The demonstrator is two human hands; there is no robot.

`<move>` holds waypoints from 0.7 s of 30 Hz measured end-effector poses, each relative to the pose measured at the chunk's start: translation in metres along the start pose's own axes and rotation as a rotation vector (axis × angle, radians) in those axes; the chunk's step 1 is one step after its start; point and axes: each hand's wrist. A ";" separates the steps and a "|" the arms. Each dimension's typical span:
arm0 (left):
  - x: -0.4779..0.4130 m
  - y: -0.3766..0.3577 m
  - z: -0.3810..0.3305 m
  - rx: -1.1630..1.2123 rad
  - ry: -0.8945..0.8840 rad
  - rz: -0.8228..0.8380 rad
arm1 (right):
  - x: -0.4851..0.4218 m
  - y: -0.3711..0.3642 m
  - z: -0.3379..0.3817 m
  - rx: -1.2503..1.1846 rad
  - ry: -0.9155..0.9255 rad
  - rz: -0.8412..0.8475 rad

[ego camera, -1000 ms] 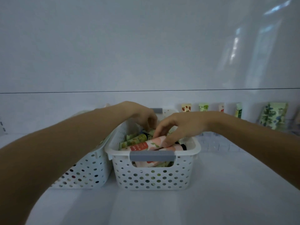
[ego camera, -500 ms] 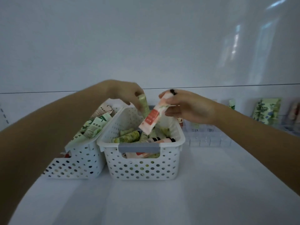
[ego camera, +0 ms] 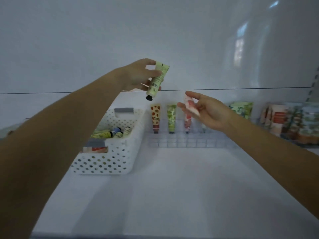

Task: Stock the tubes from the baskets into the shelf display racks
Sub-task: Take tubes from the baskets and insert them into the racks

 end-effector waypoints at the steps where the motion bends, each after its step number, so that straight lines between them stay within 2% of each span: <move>1: -0.005 -0.015 -0.006 -0.009 -0.010 -0.017 | 0.006 0.012 0.004 -0.025 0.016 -0.017; 3: -0.016 -0.045 -0.015 -0.051 -0.028 -0.058 | 0.018 0.037 0.014 -0.102 0.036 -0.068; 5: -0.026 -0.081 -0.021 -0.049 -0.045 -0.086 | 0.031 0.061 0.025 -0.068 0.082 -0.154; 12: -0.042 -0.212 -0.016 0.236 -0.093 -0.075 | 0.077 0.131 0.053 0.718 0.188 -0.371; 14: -0.046 -0.246 -0.011 0.293 -0.127 -0.141 | 0.085 0.147 0.056 0.840 0.208 -0.412; 17: -0.050 -0.295 -0.002 0.426 -0.119 -0.305 | 0.096 0.165 0.050 0.851 0.283 -0.434; 21: -0.051 -0.323 0.013 0.452 -0.030 -0.378 | 0.103 0.178 0.048 0.818 0.345 -0.436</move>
Point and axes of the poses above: each hand's wrist, its own x-axis away from the middle knuckle, its own y-axis out of the back of the hand, z = x × y, and after that the axes turned 6 degrees about z, right-handed
